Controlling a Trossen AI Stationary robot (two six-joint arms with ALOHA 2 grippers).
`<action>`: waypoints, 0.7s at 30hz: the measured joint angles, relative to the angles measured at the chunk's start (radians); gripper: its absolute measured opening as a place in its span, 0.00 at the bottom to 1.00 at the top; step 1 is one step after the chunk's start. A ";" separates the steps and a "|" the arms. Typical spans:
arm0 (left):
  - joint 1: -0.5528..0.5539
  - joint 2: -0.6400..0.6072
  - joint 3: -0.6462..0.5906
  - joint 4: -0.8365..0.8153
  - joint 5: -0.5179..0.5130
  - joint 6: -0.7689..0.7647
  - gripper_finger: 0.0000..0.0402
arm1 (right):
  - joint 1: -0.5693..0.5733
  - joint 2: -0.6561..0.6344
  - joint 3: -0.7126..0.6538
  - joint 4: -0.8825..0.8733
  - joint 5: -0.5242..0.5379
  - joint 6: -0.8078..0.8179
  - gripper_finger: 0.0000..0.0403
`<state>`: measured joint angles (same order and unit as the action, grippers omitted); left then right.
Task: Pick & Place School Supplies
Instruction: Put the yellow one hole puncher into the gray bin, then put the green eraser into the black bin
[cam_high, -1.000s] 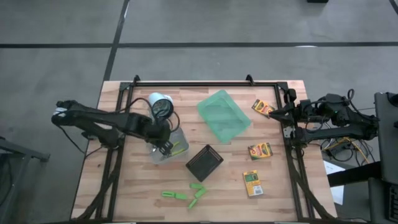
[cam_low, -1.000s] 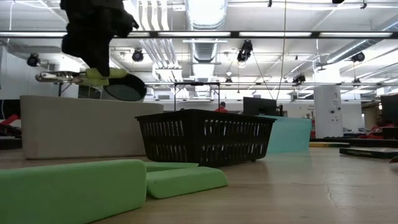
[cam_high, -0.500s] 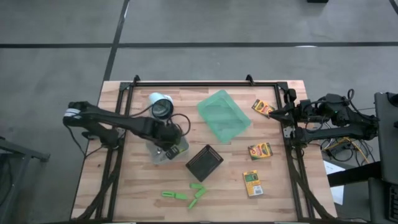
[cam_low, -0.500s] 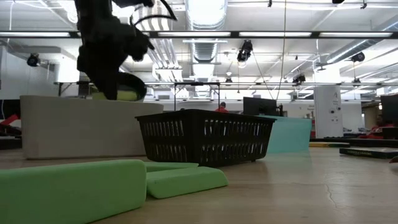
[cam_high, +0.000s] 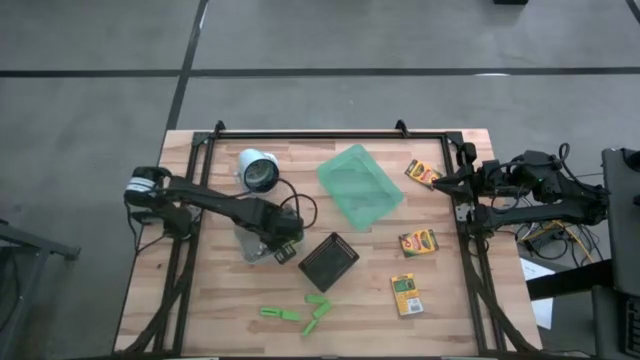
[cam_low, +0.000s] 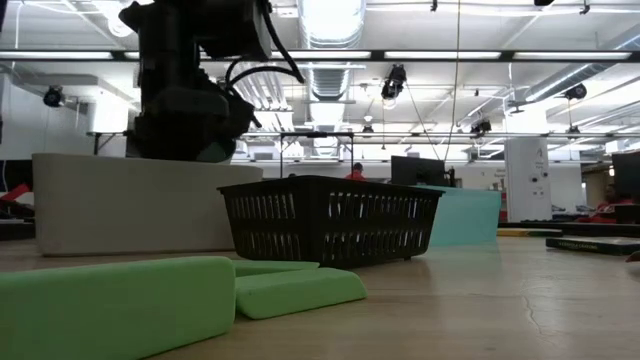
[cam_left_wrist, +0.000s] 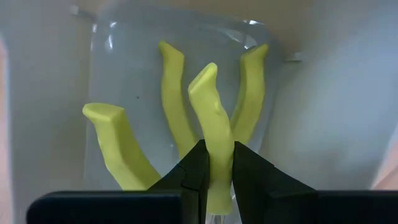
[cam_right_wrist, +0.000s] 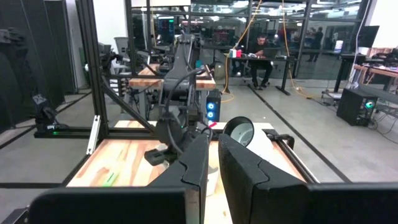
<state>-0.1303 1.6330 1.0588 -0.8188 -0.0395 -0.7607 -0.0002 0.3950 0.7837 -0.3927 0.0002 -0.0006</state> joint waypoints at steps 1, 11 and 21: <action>0.000 0.004 0.000 0.005 0.000 0.002 0.14 | 0.000 0.000 0.000 0.000 0.000 0.000 0.09; 0.000 0.007 0.000 0.024 -0.001 0.000 0.26 | 0.000 0.000 0.000 0.000 0.000 0.000 0.09; 0.004 -0.047 0.010 0.007 0.001 0.004 0.31 | 0.000 0.000 0.000 0.000 0.000 0.000 0.09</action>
<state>-0.1258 1.5864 1.0693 -0.8114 -0.0386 -0.7567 -0.0004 0.3951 0.7837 -0.3924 0.0002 -0.0006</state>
